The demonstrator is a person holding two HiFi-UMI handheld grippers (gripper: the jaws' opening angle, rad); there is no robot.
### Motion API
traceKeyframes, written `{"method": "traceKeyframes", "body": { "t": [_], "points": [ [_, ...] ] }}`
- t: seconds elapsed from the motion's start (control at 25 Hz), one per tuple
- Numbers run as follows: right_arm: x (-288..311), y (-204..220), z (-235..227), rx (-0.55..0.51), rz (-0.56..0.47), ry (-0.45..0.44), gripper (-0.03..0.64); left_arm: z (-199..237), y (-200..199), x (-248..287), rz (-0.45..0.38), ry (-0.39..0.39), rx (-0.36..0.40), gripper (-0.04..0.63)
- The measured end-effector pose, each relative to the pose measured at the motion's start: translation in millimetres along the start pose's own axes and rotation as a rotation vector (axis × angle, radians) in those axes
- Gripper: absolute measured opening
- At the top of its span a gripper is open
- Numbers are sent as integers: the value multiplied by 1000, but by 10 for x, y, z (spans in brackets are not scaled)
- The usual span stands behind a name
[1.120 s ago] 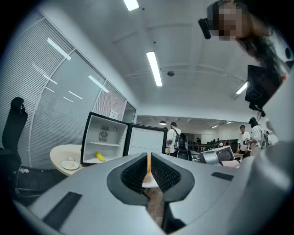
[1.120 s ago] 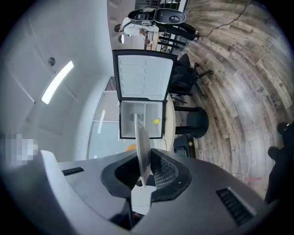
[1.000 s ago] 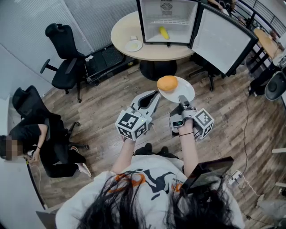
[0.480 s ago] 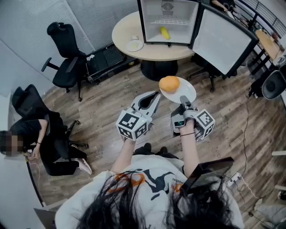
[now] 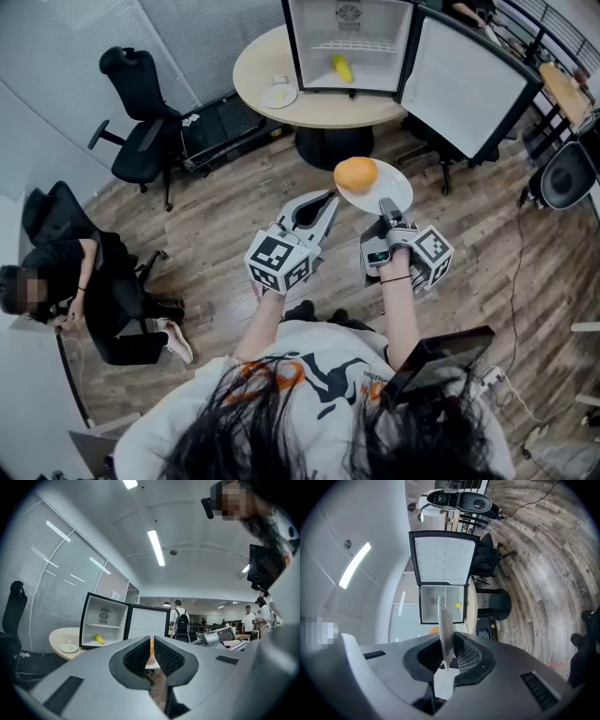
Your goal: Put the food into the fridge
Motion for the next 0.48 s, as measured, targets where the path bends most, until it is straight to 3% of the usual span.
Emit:
{"method": "traceKeyframes", "body": {
  "t": [0.16, 0.32, 0.48],
  "points": [
    [-76, -64, -93, -2, 10, -10, 44, -148, 109, 10, 4, 3, 14, 32],
    [322, -111, 83, 10, 9, 24, 44, 222, -28, 243, 33, 5, -7, 32],
    [457, -138, 107, 8, 6, 18, 44, 310, -45, 293, 30, 4, 5, 32]
  ]
}}
Point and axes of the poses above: the fingertips, and each gripper's own axes: x forward along the fingers, z to its left, y out of its underside, the point moved 10 cm from there along -x, backward along the fingers, and after that the axes turned 3 degrees about y, right-handed, at the moved point
